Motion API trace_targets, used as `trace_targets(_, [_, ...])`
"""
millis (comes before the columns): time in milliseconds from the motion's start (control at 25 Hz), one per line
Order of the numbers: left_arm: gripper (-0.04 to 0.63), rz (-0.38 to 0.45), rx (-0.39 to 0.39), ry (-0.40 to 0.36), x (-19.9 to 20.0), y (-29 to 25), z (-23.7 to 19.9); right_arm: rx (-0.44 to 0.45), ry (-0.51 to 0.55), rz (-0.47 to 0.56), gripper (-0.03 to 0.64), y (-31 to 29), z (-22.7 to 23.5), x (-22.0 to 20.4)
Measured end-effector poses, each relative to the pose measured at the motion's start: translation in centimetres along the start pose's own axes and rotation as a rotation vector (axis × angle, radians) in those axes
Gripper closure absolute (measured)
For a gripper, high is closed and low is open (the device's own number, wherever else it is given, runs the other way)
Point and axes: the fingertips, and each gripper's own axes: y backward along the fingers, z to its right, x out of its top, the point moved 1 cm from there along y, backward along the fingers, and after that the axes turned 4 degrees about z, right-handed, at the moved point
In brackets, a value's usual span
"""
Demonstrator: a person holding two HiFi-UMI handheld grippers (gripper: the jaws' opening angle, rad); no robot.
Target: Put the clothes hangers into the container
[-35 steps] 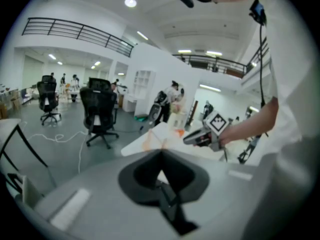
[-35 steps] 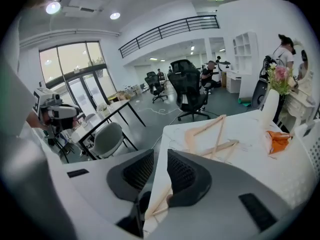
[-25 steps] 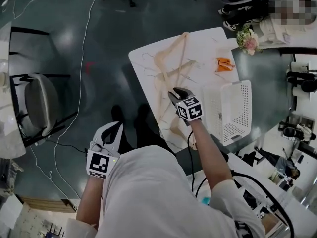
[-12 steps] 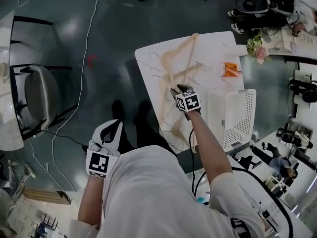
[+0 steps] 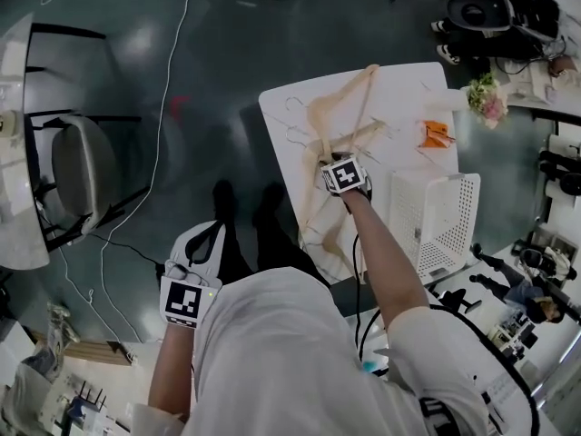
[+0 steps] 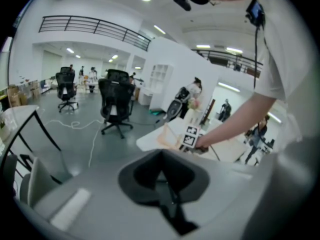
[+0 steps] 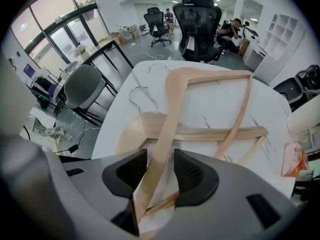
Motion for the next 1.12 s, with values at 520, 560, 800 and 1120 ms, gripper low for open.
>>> trace_targets(520, [0.595,0.003,-0.006,-0.015,0.4,-0.1,-0.1,-0.004,-0.077,0.061,0.531,1.6,-0.3,0.3])
trace_targets(560, [0.595,0.009,-0.007,-0.018,0.5,0.0,0.0,-0.003,-0.077,0.070,0.531,1.9,-0.5,0.3])
trace_targets(800, [0.595,0.021,-0.032,-0.043,1.0,0.4,0.9,0.010,-0.080,0.115,0.532,4.0,-1.7,0.1])
trace_targets(1120, [0.595,0.039,-0.076,-0.083,1.3,0.9,2.3,0.015,-0.087,0.197,0.532,7.8,-3.0,-0.5])
